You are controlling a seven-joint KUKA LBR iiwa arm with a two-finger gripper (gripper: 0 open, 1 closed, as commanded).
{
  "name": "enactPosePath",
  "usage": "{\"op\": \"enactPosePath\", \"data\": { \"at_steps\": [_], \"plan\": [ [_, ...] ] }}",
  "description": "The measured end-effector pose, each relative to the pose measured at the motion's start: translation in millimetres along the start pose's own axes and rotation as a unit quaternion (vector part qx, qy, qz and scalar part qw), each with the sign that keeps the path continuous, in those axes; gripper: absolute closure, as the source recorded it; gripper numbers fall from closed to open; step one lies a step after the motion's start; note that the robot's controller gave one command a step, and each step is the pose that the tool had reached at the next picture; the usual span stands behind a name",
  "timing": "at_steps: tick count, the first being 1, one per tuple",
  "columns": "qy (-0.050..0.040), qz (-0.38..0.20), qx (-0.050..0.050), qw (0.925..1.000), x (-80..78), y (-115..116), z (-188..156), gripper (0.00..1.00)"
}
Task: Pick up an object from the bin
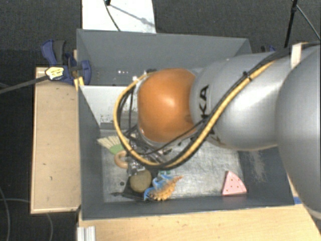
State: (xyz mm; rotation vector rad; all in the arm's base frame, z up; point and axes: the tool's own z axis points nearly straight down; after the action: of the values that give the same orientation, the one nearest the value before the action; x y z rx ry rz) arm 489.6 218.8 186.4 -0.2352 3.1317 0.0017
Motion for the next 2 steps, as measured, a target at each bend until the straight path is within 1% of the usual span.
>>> {"op": "enactPosePath", "data": {
  "at_steps": [2],
  "plan": [
    [0.0006,-0.004,0.0,1.0,0.3,-7.2,-1.9,1.0]
  ]
}}
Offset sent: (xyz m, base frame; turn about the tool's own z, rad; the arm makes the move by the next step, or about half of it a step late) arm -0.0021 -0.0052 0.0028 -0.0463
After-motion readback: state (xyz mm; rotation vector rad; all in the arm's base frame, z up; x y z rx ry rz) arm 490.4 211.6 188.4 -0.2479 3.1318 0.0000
